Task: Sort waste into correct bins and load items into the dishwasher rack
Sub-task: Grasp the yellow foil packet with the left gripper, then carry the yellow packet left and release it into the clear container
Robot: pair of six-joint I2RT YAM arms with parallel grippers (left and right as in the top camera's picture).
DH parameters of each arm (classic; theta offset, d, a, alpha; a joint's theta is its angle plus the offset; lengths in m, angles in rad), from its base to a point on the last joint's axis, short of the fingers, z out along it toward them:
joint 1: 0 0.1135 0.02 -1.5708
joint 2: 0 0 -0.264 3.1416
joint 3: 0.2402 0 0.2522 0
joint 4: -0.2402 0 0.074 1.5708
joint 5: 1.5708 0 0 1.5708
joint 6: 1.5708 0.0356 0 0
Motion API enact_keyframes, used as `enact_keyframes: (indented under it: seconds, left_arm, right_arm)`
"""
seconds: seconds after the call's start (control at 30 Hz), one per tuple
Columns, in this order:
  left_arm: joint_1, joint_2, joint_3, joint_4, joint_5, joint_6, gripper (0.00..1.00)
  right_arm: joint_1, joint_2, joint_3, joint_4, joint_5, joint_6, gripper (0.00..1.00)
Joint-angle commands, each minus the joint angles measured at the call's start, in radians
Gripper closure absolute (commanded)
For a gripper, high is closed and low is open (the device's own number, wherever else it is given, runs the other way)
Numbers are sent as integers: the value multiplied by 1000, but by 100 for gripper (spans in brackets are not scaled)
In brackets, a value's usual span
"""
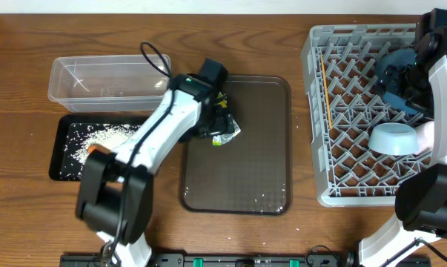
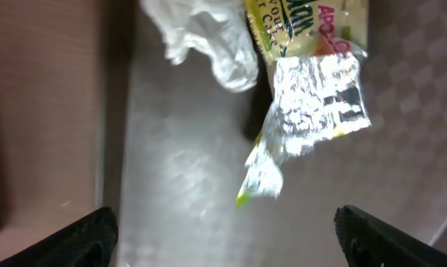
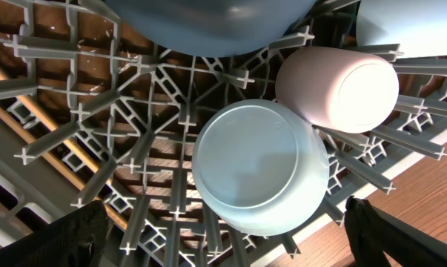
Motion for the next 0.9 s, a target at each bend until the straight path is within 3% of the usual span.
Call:
enact_keyframes:
  seconds: [0.0, 0.33, 0.67, 0.8, 0.87]
  left_arm:
    - [0, 51, 4, 26, 39, -26, 6]
    - [-4, 140, 3, 67, 39, -29, 22]
    - [-32, 147, -2, 90, 40, -29, 68]
    - [-45, 143, -2, 76, 40, -30, 94]
    - [-45, 130, 0, 67, 40, -30, 94]
  right_arm:
    - [-4, -23, 1, -1, 10, -6, 1]
    - [-4, -23, 1, -1, 11, -6, 1]
    - [-4, -23, 1, -1, 11, -6, 1]
    - [-4, -23, 1, -1, 11, -6, 1]
    - [-4, -23, 1, -1, 11, -6, 1]
